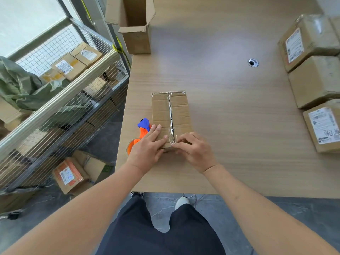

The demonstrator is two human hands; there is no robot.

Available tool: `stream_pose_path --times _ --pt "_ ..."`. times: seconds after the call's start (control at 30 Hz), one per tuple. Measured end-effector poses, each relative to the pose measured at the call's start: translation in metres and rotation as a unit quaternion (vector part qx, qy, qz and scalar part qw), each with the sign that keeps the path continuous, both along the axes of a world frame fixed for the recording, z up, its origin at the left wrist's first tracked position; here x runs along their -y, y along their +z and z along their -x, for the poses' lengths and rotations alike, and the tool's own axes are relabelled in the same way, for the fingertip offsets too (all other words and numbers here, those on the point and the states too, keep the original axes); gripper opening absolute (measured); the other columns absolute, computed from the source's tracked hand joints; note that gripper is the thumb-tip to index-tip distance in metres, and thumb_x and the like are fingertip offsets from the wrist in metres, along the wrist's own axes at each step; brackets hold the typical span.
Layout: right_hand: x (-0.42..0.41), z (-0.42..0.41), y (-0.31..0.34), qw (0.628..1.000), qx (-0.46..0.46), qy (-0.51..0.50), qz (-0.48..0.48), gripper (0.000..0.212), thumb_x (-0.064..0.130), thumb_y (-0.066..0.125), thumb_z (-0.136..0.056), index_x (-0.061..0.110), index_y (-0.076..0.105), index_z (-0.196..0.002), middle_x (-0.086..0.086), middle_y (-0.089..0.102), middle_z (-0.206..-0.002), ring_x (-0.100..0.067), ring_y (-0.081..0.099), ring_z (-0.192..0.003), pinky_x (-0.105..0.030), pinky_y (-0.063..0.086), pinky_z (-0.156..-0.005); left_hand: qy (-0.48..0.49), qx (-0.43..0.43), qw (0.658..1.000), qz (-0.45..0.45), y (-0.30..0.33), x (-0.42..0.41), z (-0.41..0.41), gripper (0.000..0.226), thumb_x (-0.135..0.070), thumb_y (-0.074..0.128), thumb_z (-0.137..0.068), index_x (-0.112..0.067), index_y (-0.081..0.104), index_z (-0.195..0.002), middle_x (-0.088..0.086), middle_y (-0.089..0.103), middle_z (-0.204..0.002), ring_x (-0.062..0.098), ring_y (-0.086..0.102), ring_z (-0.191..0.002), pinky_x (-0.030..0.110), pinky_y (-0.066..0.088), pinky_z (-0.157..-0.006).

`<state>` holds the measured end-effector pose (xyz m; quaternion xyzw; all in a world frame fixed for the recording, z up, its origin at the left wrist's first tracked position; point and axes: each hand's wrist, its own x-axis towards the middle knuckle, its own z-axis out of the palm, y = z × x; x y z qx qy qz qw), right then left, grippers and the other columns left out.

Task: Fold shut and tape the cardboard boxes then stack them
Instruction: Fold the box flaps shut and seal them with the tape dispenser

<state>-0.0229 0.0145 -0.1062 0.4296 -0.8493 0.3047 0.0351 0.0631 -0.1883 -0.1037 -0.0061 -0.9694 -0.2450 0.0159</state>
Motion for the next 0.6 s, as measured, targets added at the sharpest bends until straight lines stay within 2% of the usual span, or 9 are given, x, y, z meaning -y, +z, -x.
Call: stream_pose_path --times 0.13,0.3,0.5,0.6 --pt "-0.022 0.009 0.007 0.999 0.016 -0.010 -0.028 0.023 0.004 0.086 -0.077 0.014 0.082 -0.097 -0.006 0.071 -0.092 -0.032 0.066 -0.082 -0.041 0.058 -0.064 0.009 0.009 1.000 -0.022 0.001 -0.001 0.002 0.046 -0.002 0.085 -0.078 -0.010 0.074 -0.123 0.019 0.051 -0.151 0.040 0.045 -0.142 0.047 0.059 -0.089" --pt "-0.020 0.010 0.009 0.996 0.054 -0.038 -0.052 0.006 0.008 0.080 -0.085 0.008 0.075 -0.083 -0.008 0.062 -0.086 -0.031 0.060 -0.075 -0.043 0.054 -0.056 0.030 0.037 0.997 -0.054 0.003 -0.003 0.004 0.053 0.003 0.082 -0.078 -0.012 0.072 -0.127 0.015 0.046 -0.155 0.035 0.036 -0.148 0.039 0.043 -0.108" --pt "-0.016 0.000 0.008 0.992 0.082 -0.083 -0.048 0.011 0.012 0.075 -0.091 0.009 0.070 -0.082 -0.007 0.060 -0.092 -0.026 0.057 -0.074 -0.040 0.053 -0.057 0.035 0.061 0.996 -0.050 0.004 -0.002 0.006 0.059 0.011 0.077 -0.079 -0.012 0.069 -0.132 0.013 0.040 -0.159 0.033 0.030 -0.151 0.039 0.038 -0.116" --pt "-0.015 -0.004 0.009 0.987 0.115 -0.096 -0.053 0.005 0.010 0.078 -0.088 0.011 0.073 -0.085 -0.006 0.060 -0.096 -0.024 0.060 -0.077 -0.042 0.055 -0.062 0.045 0.063 0.996 -0.037 0.008 -0.006 0.007 0.054 0.008 0.074 -0.082 -0.013 0.070 -0.131 0.013 0.039 -0.160 0.032 0.029 -0.152 0.033 0.033 -0.114"
